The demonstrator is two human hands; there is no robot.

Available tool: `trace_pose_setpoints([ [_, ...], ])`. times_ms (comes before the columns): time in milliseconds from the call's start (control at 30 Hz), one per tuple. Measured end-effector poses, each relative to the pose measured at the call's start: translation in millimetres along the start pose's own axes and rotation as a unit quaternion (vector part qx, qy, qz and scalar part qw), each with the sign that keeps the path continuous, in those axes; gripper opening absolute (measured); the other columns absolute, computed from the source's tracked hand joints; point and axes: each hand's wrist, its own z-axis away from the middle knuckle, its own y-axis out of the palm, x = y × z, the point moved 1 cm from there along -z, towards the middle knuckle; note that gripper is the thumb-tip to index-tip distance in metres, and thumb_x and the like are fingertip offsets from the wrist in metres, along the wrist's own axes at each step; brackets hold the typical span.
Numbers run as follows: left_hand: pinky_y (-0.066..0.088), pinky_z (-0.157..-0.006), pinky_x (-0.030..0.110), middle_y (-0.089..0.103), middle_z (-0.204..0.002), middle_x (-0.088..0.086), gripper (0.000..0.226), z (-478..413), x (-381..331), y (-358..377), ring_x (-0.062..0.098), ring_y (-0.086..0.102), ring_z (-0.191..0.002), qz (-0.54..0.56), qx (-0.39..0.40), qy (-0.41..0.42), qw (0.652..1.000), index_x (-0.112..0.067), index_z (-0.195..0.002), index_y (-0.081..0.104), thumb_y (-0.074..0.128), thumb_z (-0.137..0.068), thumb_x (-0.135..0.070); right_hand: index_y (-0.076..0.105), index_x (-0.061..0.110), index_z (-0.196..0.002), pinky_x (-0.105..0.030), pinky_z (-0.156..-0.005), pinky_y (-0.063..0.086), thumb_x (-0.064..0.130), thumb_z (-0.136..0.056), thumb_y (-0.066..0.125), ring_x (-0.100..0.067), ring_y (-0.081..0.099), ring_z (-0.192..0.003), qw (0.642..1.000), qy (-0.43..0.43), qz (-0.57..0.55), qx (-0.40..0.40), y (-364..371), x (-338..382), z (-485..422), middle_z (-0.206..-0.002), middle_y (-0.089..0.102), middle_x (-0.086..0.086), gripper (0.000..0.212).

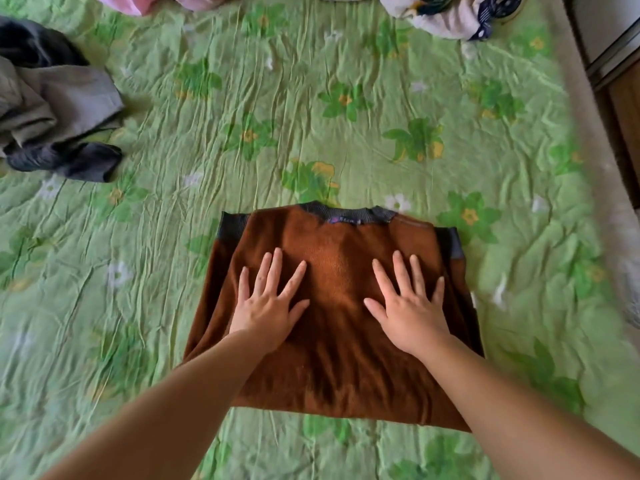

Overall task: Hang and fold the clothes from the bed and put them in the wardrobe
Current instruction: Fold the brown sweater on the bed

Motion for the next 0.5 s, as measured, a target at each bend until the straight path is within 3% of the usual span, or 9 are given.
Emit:
trace_pose_setpoints([
  [133,-0.002,-0.121,0.058,-0.018,-0.166,0.006,0.068,52.4,12.9,8.2,0.024,-0.018,-0.152,-0.003,-0.003,-0.034,0.999,-0.045,-0.154,-0.017,0.007,-0.095,-0.071,0.006,0.037,-0.161,-0.066,-0.115,0.024,0.072,-0.098,0.017,-0.033,0.007,-0.155,0.999,0.018,0.033,-0.015,-3.8,-4.5,37.1,-0.169,0.003,-0.010,0.073],
  [233,0.007,-0.122,0.054,-0.014,-0.166,0.008,0.070,86.9,26.1,10.4,0.024,-0.016,-0.153,0.030,0.010,-0.083,0.996,-0.045,-0.155,-0.011,0.019,-0.097,-0.070,0.037,0.027,-0.156,-0.056,-0.097,0.046,0.062,-0.099,0.039,-0.041,0.040,-0.139,0.994,0.085,0.030,-0.063,-1.7,-14.6,74.5,-0.155,0.036,-0.022,0.067],
  [300,0.028,-0.117,0.051,0.008,-0.164,0.013,0.071,100.2,32.2,2.8,0.032,0.012,-0.152,0.080,-0.008,-0.135,0.988,-0.036,-0.159,0.009,0.035,-0.098,-0.061,0.049,0.016,-0.147,-0.049,-0.077,0.052,0.053,-0.096,0.056,-0.044,0.056,-0.113,0.987,0.138,0.012,-0.079,1.0,-20.4,96.2,-0.135,0.051,-0.025,0.064],
  [367,0.046,-0.101,0.051,0.035,-0.146,0.014,0.064,108.9,39.6,-5.9,0.037,0.047,-0.128,0.165,-0.043,-0.194,0.966,-0.026,-0.155,0.025,0.047,-0.099,-0.046,0.051,0.008,-0.142,-0.046,-0.066,0.052,0.046,-0.092,0.063,-0.042,0.062,-0.089,0.978,0.188,-0.021,-0.084,1.1,-25.6,113.9,-0.110,0.059,-0.026,0.064],
  [433,0.053,-0.086,0.049,0.052,-0.129,0.015,0.055,114.9,49.4,-10.4,0.037,0.061,-0.103,0.212,-0.050,-0.236,0.947,-0.020,-0.150,0.032,0.050,-0.100,-0.035,0.050,0.004,-0.136,-0.044,-0.066,0.052,0.043,-0.096,0.059,-0.040,0.067,-0.083,0.969,0.227,-0.062,-0.072,-2.1,-28.5,126.2,-0.099,0.066,-0.024,0.057],
  [500,0.054,-0.080,0.047,0.065,-0.117,0.013,0.041,119.5,58.4,-12.0,0.035,0.065,-0.094,0.199,-0.018,-0.250,0.947,-0.019,-0.138,0.040,0.049,-0.101,-0.033,0.054,0.004,-0.120,-0.042,-0.067,0.051,0.043,-0.100,0.051,-0.037,0.069,-0.083,0.965,0.245,-0.074,-0.060,-4.5,-31.1,135.7,-0.095,0.070,-0.018,0.044],
])
